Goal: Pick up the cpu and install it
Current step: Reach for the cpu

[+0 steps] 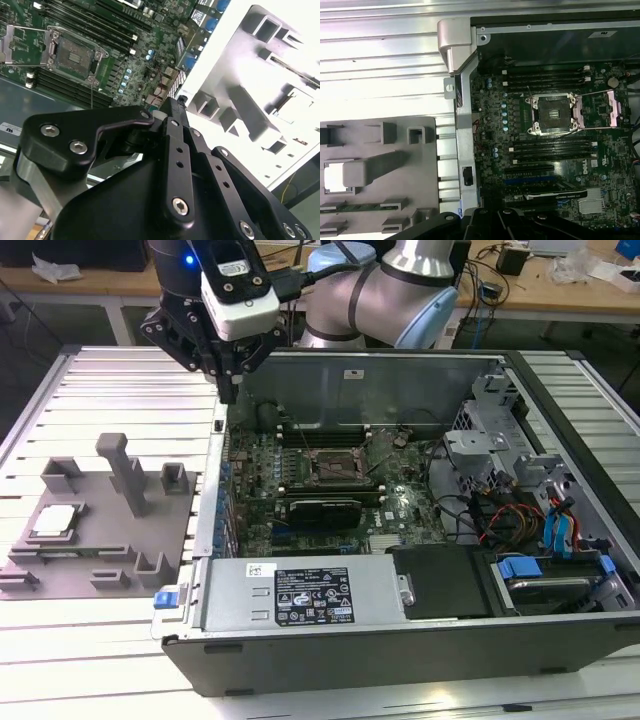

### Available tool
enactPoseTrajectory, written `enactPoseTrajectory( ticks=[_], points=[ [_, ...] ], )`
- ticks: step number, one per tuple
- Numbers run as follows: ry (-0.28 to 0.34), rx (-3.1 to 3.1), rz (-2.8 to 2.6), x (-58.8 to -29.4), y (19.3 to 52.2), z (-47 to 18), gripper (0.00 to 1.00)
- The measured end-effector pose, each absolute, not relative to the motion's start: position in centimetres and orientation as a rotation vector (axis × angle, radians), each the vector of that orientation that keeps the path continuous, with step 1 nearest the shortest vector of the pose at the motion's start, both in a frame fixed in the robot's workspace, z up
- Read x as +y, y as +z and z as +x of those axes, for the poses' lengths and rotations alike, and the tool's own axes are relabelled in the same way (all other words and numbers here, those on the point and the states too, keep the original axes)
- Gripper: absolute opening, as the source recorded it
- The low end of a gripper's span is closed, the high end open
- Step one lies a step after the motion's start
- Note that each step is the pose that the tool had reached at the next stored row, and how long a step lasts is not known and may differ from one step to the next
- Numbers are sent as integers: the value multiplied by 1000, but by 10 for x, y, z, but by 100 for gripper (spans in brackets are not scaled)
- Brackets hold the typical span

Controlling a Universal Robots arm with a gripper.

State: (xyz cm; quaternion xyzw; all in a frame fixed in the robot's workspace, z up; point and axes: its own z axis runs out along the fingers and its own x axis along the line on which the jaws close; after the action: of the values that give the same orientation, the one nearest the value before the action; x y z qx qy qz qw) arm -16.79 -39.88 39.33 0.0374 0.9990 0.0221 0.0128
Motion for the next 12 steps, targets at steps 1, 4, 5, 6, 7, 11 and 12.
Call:
enactPoseTrajectory(
  ticks=[1, 4, 5, 6, 7, 11, 12],
  points=[
    [69, 3113, 116, -399, 393, -169, 11],
    [69, 3113, 116, -399, 393, -172, 11],
    [69, 3113, 117, -399, 393, -174, 11],
    [69, 3113, 117, -399, 393, -175, 11],
    [69, 3113, 117, -399, 393, -177, 11],
    [69, 3113, 116, -399, 393, -185, 11],
    [69, 3113, 116, -399, 393, -187, 11]
  ],
)
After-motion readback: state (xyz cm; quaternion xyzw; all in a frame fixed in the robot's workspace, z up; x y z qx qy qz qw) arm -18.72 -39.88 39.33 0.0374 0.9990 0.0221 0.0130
